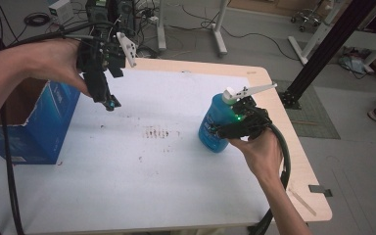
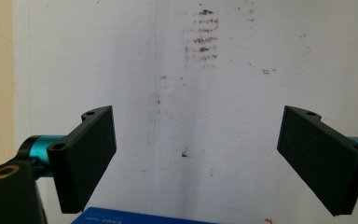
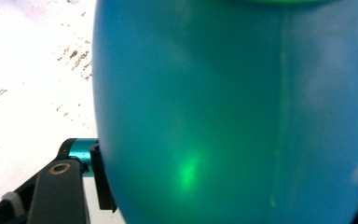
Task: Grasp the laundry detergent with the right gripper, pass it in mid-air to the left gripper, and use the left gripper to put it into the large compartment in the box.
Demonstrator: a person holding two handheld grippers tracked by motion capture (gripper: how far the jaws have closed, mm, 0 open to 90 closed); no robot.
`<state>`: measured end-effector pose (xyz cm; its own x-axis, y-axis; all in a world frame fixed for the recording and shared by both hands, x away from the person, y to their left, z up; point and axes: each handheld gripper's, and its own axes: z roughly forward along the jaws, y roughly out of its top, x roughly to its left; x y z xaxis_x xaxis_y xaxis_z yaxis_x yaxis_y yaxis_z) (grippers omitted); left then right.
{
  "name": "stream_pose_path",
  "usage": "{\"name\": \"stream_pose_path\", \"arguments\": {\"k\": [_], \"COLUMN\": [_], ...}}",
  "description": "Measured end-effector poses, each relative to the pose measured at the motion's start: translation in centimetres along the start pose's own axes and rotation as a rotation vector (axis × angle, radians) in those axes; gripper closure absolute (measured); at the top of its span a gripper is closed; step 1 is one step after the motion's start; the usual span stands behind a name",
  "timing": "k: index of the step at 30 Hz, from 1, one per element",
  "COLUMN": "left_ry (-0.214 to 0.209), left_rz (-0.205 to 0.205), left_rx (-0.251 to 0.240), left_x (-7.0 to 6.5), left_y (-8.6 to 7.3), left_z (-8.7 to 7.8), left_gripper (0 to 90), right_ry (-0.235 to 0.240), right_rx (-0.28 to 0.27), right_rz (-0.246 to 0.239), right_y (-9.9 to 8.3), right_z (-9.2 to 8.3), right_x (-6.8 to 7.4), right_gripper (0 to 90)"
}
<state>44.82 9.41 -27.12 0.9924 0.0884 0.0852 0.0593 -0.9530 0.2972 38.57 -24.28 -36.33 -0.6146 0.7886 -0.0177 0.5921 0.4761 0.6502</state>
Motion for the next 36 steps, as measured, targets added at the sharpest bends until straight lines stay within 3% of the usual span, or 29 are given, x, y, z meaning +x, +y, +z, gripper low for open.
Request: {"name": "stream_pose_path", "arguments": {"k": [17, 27, 36], "left_ry": [0.003, 0.007, 0.006], "left_rz": [-0.005, -0.004, -0.004], "left_rx": [0.004, -0.001, -0.006], "left_x": [0.01, -0.07, -0.11], "left_y": [0.01, -0.01, 0.02], "left_z": [0.02, -0.14, -0.22], "left_gripper": [11.7, 11.7, 11.7], "right_ry": [0.013, 0.016, 0.045], "right_rx": [-0.007, 0.002, -0.015], "right_rz": [0.022, 0.016, 0.036], "right_y": [-0.19, -0.17, -0.34], "right_z": [0.03, 0.28, 0.22], "right_x": [-0.14, -0.02, -0.39], "right_gripper": [33.6, 42.0, 44.8]}}
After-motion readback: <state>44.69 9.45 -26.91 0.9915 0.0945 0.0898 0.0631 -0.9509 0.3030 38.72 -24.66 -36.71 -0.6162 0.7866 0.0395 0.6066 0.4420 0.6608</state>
